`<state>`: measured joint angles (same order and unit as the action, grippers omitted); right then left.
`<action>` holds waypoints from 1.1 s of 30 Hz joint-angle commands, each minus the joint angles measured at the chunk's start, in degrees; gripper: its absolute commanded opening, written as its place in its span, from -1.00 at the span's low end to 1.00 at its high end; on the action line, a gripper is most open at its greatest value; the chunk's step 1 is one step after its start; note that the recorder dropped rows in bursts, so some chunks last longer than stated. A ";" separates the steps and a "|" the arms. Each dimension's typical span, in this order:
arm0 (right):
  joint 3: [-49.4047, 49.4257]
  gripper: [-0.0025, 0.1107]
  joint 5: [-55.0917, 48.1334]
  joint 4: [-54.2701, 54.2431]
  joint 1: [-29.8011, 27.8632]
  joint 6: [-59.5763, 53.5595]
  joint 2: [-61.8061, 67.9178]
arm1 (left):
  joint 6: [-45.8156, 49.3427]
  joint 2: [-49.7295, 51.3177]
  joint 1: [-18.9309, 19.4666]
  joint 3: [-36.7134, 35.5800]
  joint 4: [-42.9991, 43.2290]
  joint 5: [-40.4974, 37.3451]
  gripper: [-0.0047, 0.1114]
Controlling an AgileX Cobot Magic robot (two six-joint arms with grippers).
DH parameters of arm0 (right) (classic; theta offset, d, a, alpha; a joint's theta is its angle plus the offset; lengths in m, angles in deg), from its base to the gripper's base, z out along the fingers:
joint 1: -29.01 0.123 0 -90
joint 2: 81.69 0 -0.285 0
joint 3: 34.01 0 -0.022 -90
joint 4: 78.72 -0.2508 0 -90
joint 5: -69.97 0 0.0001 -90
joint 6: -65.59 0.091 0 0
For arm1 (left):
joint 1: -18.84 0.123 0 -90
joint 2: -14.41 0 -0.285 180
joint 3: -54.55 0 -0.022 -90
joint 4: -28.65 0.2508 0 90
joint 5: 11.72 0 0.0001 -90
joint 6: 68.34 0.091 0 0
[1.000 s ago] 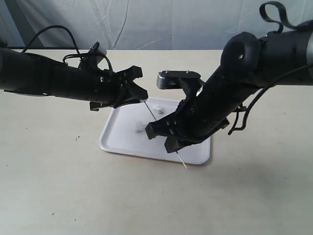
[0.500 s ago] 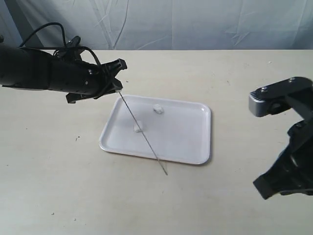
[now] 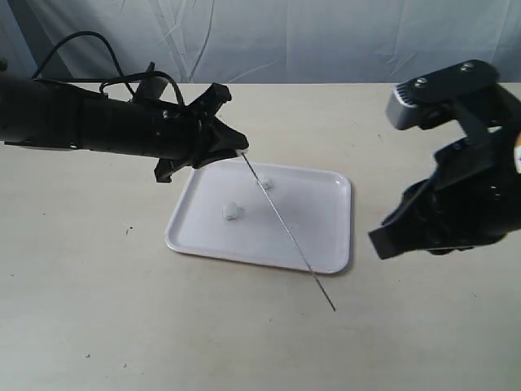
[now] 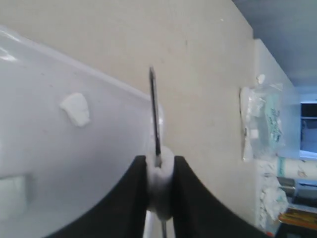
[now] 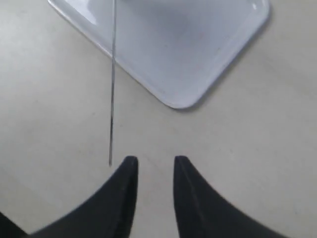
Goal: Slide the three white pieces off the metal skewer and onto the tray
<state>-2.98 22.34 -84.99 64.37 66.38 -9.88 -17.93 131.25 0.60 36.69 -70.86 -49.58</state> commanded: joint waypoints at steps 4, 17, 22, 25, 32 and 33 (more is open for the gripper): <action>0.20 -0.14 11.80 -6.88 0.07 -3.55 12.97 | -3.10 -0.10 -0.17 0.24 -0.44 -8.25 -0.67; 0.20 -0.96 14.96 -27.04 0.07 -21.85 25.87 | -3.22 -0.10 -0.17 0.24 -0.44 -6.63 -0.67; 0.20 -0.97 4.85 -25.23 0.07 -20.29 25.61 | -3.22 -0.10 -0.17 0.24 -0.44 -0.45 -0.67; 0.20 -0.97 0.86 -22.65 0.07 -19.08 24.32 | -3.22 -0.10 -0.17 0.24 -0.44 3.34 -0.67; 0.20 -0.97 0.61 -13.27 0.07 -14.02 22.05 | -3.22 -0.10 -0.17 0.24 -0.44 3.25 -0.67; 0.20 -0.97 1.06 -13.52 0.07 -14.02 22.05 | -3.22 -0.10 -0.17 0.24 -0.44 2.85 -0.67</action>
<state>-2.98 23.29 -100.37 64.45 51.47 12.88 -21.10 131.25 0.51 36.69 -70.43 -46.37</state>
